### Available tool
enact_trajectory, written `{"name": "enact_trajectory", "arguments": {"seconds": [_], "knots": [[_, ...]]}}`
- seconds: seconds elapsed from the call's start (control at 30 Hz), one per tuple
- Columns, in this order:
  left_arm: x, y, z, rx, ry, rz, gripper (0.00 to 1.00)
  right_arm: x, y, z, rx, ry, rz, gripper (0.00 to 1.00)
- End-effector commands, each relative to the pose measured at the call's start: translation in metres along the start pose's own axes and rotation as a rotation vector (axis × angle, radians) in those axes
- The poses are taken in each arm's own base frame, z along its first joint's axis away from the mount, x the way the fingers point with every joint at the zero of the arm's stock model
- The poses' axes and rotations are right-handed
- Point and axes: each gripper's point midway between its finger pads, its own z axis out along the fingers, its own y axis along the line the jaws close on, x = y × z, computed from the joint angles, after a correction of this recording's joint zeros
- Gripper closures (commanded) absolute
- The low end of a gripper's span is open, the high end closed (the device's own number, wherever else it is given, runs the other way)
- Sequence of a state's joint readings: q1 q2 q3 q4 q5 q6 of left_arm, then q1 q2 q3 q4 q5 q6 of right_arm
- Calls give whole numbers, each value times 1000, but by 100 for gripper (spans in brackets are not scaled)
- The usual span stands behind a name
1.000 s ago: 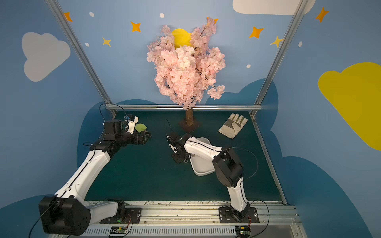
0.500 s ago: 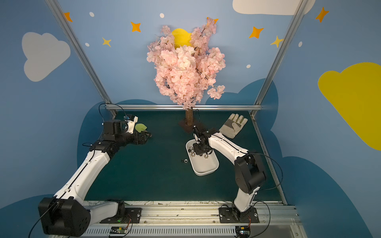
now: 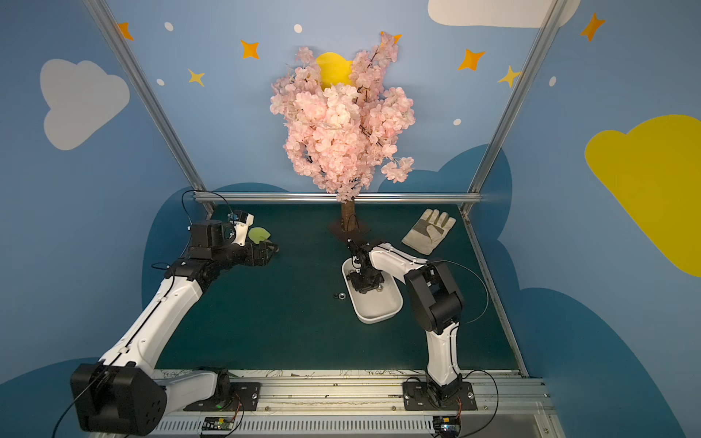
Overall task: Put the nuts on the desktop into the storage box
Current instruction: Place the nut in the storage box, then pick up the nut from the center of the board.
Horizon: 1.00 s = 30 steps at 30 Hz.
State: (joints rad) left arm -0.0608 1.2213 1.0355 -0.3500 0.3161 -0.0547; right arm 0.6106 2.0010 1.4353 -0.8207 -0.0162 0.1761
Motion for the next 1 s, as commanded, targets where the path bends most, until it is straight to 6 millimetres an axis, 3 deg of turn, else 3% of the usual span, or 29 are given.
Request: {"name": "enact_trajectory", "arguments": {"seconds": [0.0, 0.23, 0.4, 0.53, 0.63, 0.8, 0.97], "knots": [[1, 0, -2, -6, -7, 15, 0, -11, 0, -5, 16, -6, -17, 76], [1, 1, -1, -4, -3, 13, 0, -25, -3, -28, 50, -70, -11, 54], [1, 1, -1, -4, -5, 13, 0, -29, 1, -68, 71, -174, -36, 48], [1, -1, -1, 5, -5, 11, 0, -32, 28, -102, 29, -282, -125, 48], [0, 0, -2, -3, -10, 14, 0, -30, 63, -114, -40, -334, -244, 46], [1, 1, -1, -4, -6, 12, 0, -19, 101, -94, -76, -265, -373, 46], [0, -2, -1, 8, -10, 10, 0, -8, 111, -56, -31, -144, -420, 46]]}}
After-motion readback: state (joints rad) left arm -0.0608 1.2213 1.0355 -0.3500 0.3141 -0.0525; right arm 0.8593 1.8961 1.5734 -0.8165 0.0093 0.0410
